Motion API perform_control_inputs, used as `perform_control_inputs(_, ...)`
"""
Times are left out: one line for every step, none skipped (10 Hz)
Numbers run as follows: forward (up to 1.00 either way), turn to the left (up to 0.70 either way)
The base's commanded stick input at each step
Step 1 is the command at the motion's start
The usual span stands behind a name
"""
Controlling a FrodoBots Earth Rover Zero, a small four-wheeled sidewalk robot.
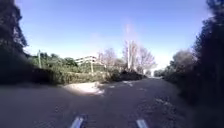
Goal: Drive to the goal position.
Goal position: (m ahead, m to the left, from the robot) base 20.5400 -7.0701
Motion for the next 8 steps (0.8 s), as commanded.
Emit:
perform_control_inputs(0.49,-0.24)
perform_control_inputs(0.49,-0.41)
perform_control_inputs(0.49,-0.49)
perform_control_inputs(0.49,-0.38)
perform_control_inputs(0.49,0.00)
perform_control_inputs(0.49,0.00)
perform_control_inputs(0.49,0.00)
perform_control_inputs(0.49,0.00)
